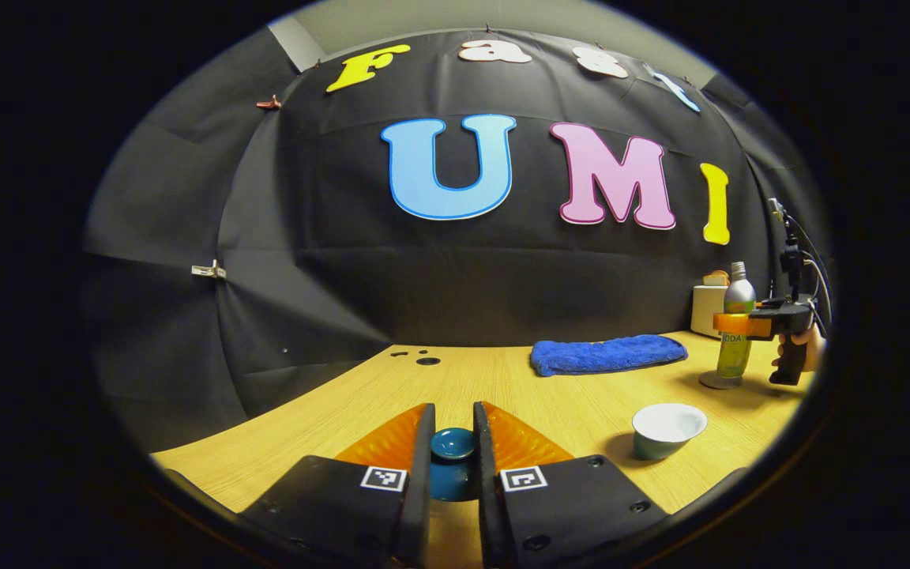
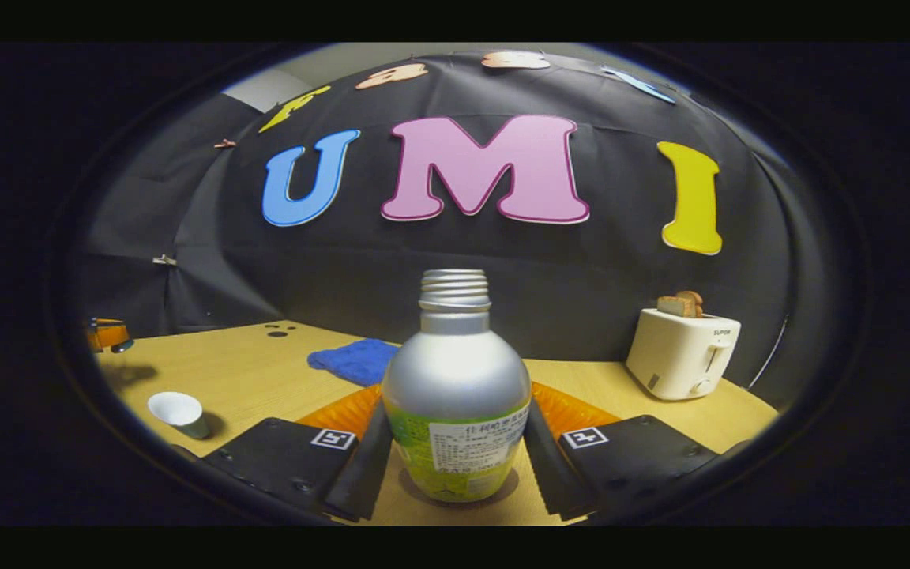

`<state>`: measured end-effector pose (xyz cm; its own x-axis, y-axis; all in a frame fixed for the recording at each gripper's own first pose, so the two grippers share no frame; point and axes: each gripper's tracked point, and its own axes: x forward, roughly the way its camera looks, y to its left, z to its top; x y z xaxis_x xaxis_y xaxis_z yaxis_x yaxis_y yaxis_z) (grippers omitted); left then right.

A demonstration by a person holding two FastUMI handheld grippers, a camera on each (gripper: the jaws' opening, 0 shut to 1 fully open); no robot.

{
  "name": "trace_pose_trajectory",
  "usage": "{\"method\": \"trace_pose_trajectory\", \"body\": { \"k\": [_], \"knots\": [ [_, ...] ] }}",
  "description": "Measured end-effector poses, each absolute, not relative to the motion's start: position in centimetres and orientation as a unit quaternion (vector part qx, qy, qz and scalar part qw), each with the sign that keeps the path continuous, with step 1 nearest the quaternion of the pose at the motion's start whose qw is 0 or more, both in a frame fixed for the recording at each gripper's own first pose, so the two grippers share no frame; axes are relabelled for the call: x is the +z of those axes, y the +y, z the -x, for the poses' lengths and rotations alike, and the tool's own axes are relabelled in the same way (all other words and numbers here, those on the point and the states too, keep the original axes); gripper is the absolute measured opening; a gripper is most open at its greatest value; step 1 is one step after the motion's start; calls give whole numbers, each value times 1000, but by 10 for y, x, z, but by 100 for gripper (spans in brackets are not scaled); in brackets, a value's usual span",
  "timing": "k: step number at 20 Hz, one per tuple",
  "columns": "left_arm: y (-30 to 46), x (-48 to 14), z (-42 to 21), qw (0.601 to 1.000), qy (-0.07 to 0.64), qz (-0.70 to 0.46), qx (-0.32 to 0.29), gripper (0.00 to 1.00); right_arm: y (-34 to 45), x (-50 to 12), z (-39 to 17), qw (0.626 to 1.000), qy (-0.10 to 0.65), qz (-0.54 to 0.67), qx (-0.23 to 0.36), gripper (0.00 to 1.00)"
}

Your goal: Open the teacup lid with one hand, grasp the water bottle and pour water into the teacup with the other hand; after pouring, place the water bottle on the coaster and then close the teacup lid.

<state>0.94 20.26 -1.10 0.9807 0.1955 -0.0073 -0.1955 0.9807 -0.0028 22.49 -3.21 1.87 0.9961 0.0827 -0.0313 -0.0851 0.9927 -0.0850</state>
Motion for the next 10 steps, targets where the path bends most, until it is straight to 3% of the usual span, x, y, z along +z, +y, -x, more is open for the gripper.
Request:
{"method": "trace_pose_trajectory", "body": {
  "k": [10],
  "knots": [
    [203,-11,-9,995,3,2,98,29,-42,0,-234,1000,17,11,-5,81]
  ]
}}
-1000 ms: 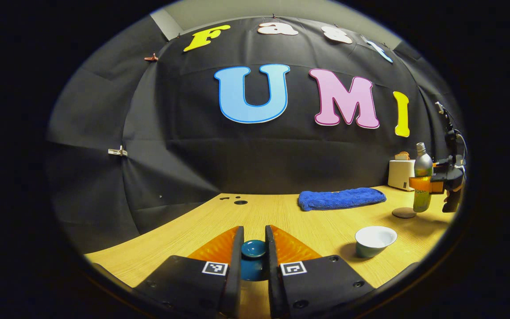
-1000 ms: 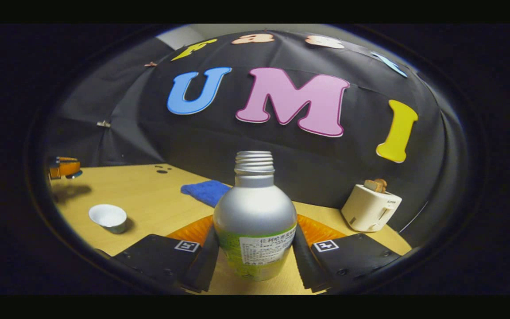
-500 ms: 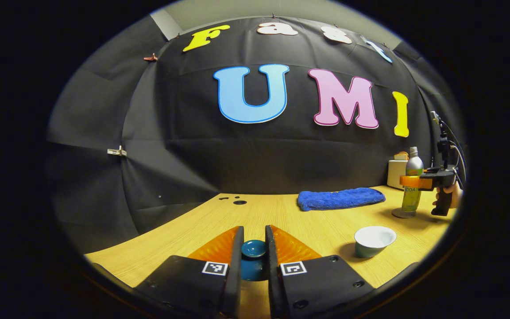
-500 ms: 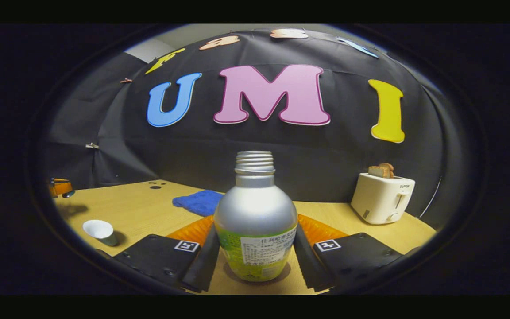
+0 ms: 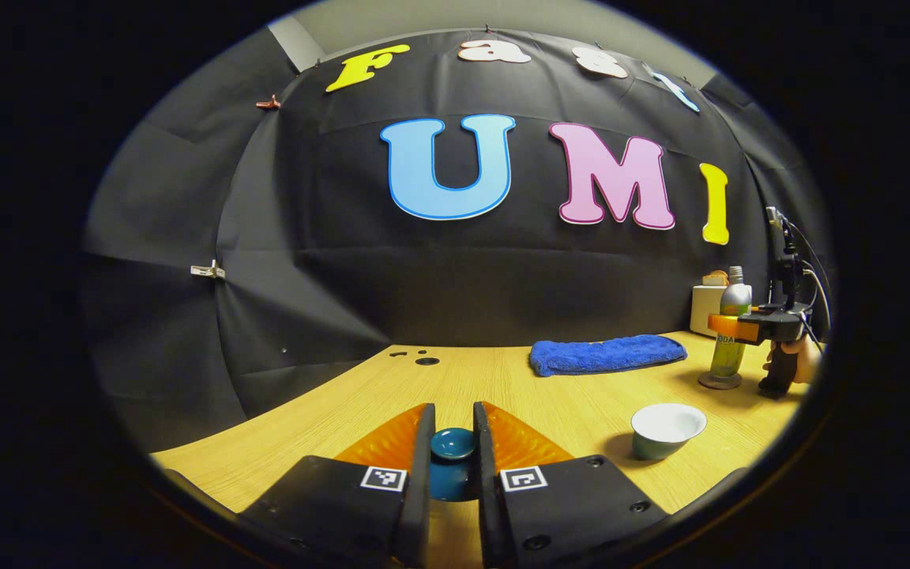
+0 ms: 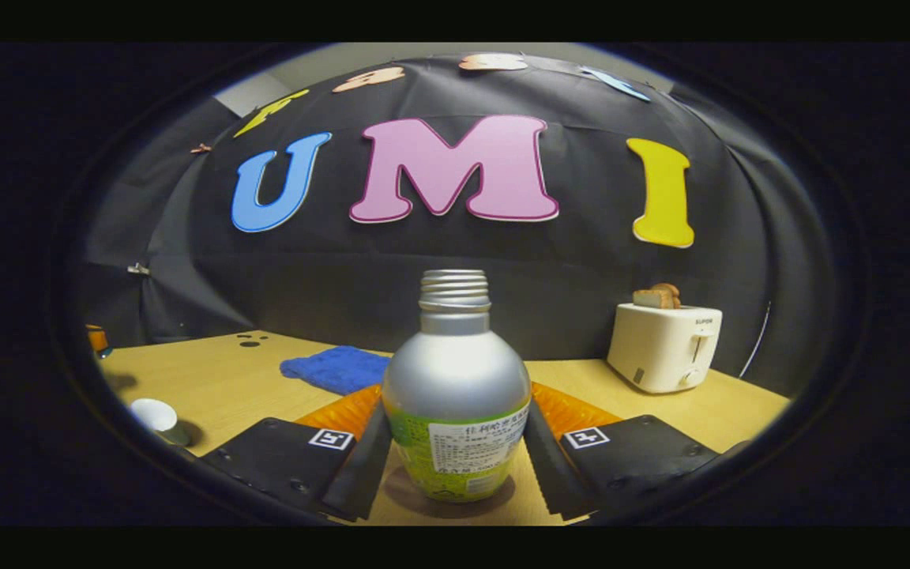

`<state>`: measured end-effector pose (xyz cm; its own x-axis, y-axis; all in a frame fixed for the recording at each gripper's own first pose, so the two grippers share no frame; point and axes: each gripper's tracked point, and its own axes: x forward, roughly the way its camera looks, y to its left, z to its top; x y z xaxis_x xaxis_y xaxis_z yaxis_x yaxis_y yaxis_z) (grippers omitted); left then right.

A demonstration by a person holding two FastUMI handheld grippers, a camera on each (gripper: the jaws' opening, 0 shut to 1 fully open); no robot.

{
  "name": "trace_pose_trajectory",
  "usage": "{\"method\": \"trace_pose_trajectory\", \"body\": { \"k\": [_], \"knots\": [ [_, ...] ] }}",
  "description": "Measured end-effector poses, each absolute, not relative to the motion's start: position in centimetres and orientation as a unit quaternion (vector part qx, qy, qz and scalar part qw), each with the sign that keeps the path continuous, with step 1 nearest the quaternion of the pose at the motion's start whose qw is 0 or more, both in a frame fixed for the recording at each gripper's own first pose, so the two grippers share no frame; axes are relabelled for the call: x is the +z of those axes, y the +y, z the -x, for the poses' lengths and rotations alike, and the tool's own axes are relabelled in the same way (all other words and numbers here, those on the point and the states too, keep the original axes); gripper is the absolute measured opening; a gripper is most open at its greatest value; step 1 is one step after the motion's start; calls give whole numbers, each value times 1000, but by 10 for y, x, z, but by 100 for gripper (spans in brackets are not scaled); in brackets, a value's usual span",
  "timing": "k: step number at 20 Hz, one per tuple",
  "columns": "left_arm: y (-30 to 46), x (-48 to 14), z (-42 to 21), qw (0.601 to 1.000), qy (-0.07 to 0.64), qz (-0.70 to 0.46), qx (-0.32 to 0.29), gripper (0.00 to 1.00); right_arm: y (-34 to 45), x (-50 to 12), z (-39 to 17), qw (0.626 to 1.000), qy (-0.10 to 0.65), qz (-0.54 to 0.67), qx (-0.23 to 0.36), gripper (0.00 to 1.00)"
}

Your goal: Open the teacup lid with one hand, grasp the water bottle and pour water into the teacup with the other hand; after pouring, place the water bottle on the coaster and then close the teacup lid.

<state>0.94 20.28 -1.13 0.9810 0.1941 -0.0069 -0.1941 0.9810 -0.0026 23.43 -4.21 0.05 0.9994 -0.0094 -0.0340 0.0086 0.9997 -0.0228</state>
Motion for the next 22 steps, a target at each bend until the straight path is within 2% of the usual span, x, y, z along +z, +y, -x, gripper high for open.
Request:
{"method": "trace_pose_trajectory", "body": {
  "k": [9,11,12,15,22],
  "knots": [
    [203,-11,-10,995,3,1,97,29,-46,-10,-230,999,31,-3,-28,84],
    [203,-11,-10,995,4,2,97,29,-48,-12,-226,999,40,-8,-33,99],
    [203,-10,-10,995,4,2,97,29,-48,-14,-226,998,45,-8,-34,100],
    [203,-11,-10,995,4,1,97,29,-54,-16,-218,997,56,8,-51,100],
    [203,-11,-10,995,4,2,97,29,-41,-1,-173,997,41,45,-40,98]
  ]
}}
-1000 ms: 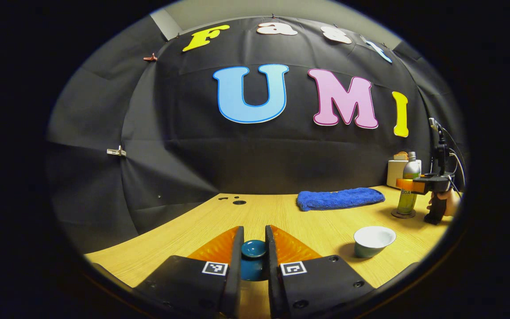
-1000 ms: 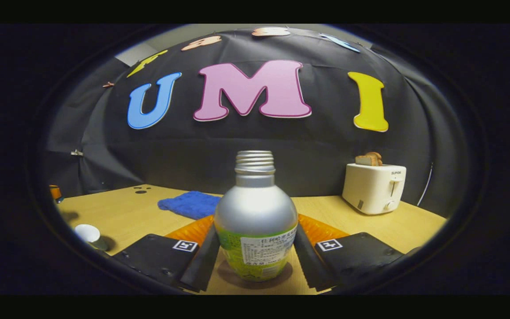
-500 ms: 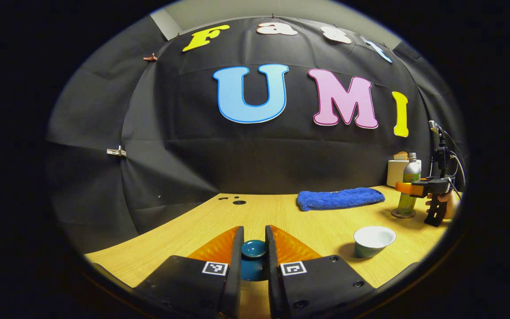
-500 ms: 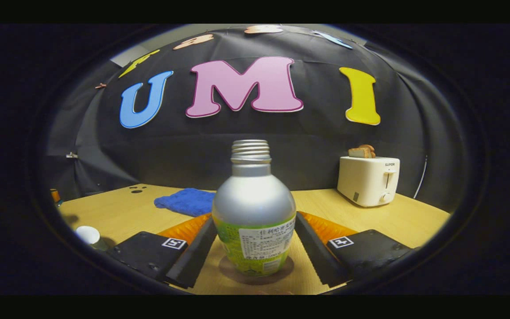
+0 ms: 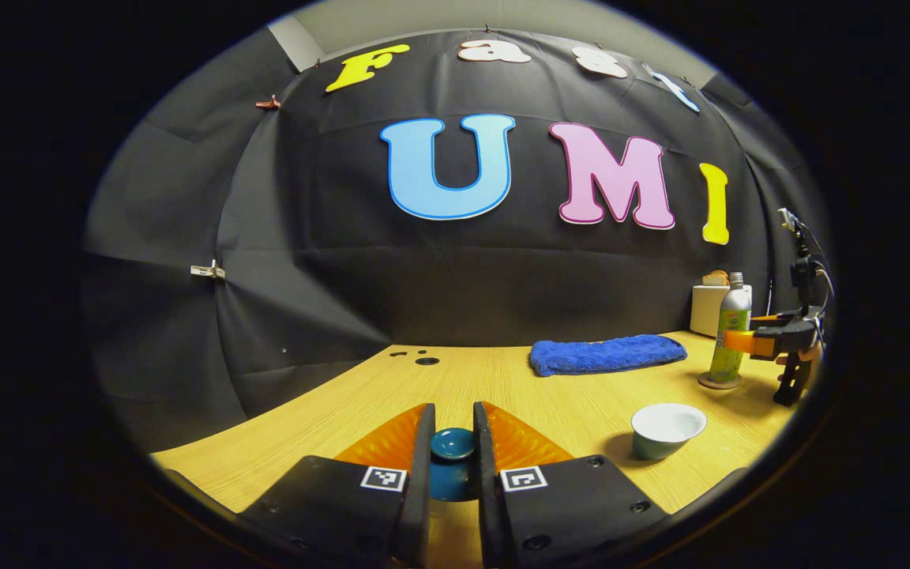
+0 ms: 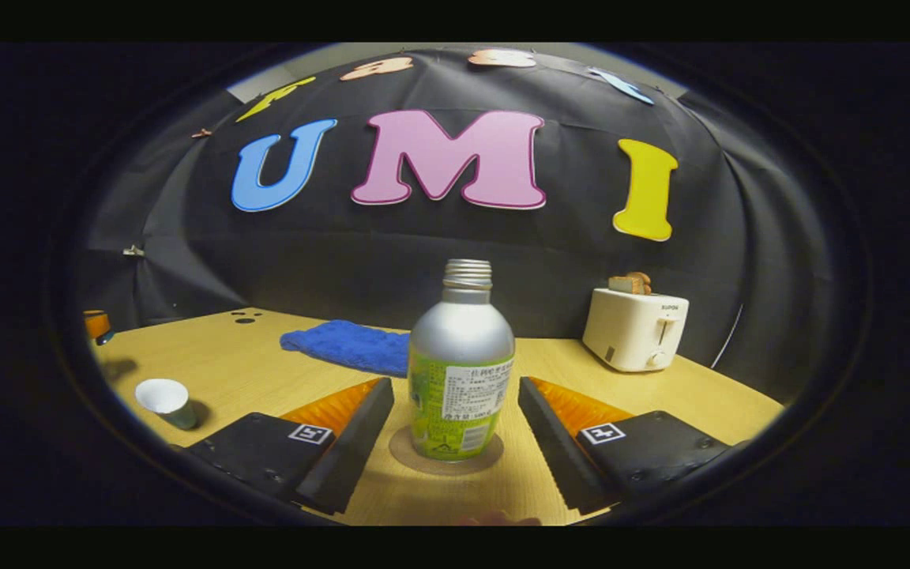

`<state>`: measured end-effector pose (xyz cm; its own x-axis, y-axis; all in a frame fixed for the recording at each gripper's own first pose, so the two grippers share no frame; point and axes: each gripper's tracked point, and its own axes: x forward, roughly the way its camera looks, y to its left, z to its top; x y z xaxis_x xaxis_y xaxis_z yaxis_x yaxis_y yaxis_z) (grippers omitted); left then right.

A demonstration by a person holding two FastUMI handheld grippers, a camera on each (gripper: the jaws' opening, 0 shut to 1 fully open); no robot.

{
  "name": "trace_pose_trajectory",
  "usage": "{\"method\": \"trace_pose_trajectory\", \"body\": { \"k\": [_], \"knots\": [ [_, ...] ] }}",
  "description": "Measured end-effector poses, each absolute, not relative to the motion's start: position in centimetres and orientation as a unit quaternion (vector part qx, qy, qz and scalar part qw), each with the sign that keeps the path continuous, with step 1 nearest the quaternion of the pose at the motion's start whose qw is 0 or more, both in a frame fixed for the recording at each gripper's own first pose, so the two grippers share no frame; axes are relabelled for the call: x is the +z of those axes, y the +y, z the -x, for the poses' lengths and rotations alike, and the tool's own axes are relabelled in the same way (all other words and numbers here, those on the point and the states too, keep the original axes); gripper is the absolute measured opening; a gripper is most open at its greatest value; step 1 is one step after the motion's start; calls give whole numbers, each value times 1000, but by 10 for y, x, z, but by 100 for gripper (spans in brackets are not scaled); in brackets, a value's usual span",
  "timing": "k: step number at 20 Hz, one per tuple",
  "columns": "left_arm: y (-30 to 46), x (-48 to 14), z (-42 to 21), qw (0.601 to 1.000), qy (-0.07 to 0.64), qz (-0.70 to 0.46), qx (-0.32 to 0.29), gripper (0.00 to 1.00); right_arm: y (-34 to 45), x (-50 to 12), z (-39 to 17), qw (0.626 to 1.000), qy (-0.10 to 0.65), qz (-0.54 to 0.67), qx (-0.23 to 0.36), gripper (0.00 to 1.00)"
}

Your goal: Open the teacup lid with one hand, grasp the water bottle and pour water into the teacup with the other hand; after pouring, place the water bottle on the coaster and then close the teacup lid.

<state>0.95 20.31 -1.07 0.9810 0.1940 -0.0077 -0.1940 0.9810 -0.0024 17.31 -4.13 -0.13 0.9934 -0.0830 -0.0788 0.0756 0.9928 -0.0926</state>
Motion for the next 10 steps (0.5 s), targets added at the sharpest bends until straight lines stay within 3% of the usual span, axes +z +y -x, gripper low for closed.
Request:
{"method": "trace_pose_trajectory", "body": {
  "k": [10],
  "knots": [
    [189,-11,-8,996,3,2,86,29,-62,15,-76,997,18,58,-54,98]
  ]
}}
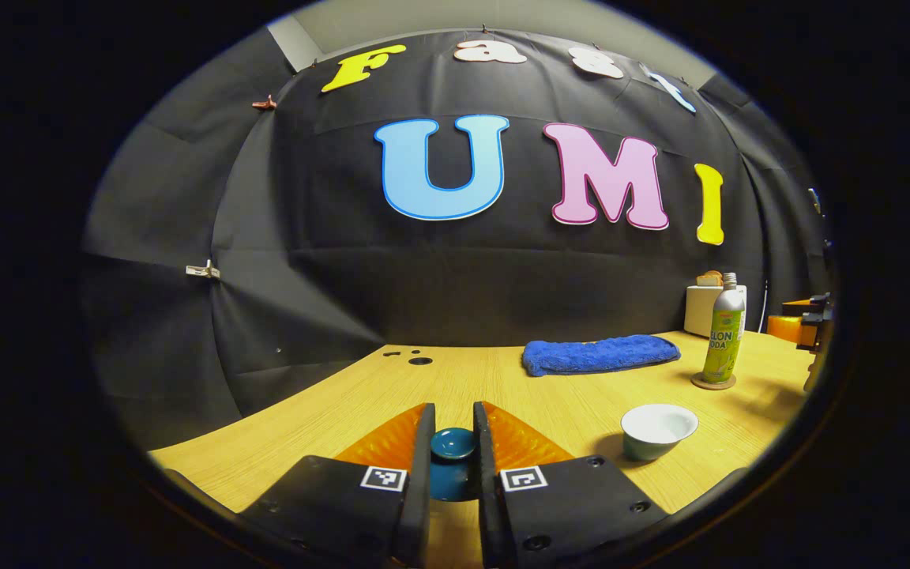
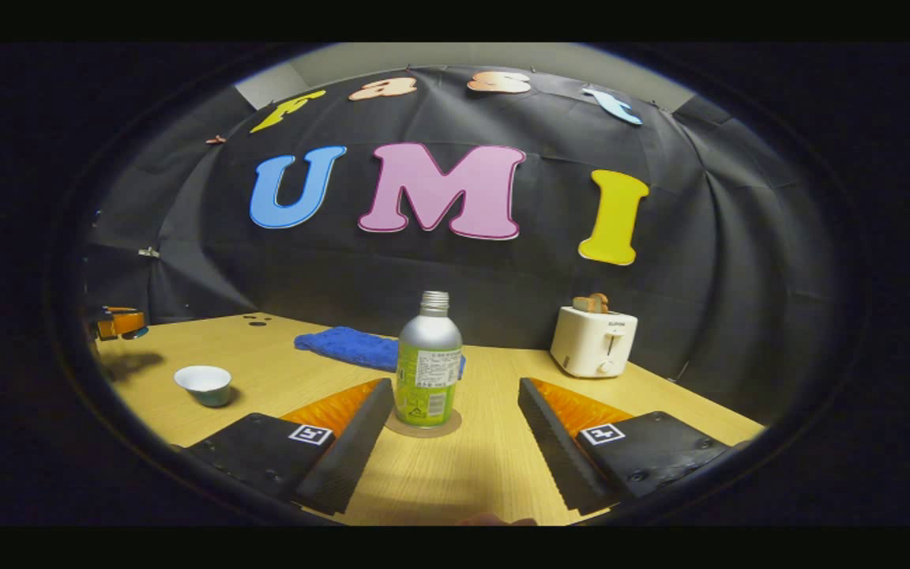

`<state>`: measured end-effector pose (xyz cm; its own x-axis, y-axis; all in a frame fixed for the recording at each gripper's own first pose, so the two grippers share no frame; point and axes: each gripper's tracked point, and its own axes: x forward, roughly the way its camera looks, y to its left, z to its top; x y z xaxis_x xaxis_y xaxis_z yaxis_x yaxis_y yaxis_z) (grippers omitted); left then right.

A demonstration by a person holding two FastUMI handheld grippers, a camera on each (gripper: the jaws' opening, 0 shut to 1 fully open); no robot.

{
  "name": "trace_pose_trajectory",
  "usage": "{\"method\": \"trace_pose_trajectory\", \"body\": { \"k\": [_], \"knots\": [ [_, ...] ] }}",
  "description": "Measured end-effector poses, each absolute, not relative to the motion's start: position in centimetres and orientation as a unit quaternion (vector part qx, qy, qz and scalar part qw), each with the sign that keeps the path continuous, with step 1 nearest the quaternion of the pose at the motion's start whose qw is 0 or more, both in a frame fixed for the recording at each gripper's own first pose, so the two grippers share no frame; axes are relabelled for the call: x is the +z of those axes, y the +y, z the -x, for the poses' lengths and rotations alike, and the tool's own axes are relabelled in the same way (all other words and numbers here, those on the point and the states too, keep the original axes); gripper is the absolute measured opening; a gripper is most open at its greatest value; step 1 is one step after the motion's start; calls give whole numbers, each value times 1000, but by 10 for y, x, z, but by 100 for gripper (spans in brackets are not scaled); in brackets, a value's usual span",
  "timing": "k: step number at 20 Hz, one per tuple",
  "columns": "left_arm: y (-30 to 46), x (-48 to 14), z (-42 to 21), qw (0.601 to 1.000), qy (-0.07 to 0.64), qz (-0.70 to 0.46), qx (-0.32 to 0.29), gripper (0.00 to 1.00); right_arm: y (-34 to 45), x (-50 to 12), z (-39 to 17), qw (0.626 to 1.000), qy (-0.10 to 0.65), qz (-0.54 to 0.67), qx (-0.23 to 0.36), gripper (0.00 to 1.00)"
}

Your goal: Open the teacup lid with one hand, grasp the water bottle and pour water into the teacup with the other hand; after pouring, place the water bottle on the coaster and then close the teacup lid.

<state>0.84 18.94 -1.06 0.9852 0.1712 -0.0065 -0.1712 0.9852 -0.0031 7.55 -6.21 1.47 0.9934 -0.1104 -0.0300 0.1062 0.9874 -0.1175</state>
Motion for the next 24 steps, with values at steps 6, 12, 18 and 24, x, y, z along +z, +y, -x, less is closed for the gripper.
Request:
{"method": "trace_pose_trajectory", "body": {
  "k": [6,12,18,24],
  "knots": [
    [142,-12,-16,999,9,-13,45,29,-76,-6,-50,996,41,16,-75,98],
    [73,-7,-38,1000,11,-4,-29,29,-66,-16,-54,998,41,12,-54,98],
    [41,-12,-54,998,28,-3,-57,29,-70,-3,-57,997,1,2,-75,98],
    [18,-21,-66,995,55,-33,-73,30,-60,-6,-67,997,0,4,-83,99]
  ]
}}
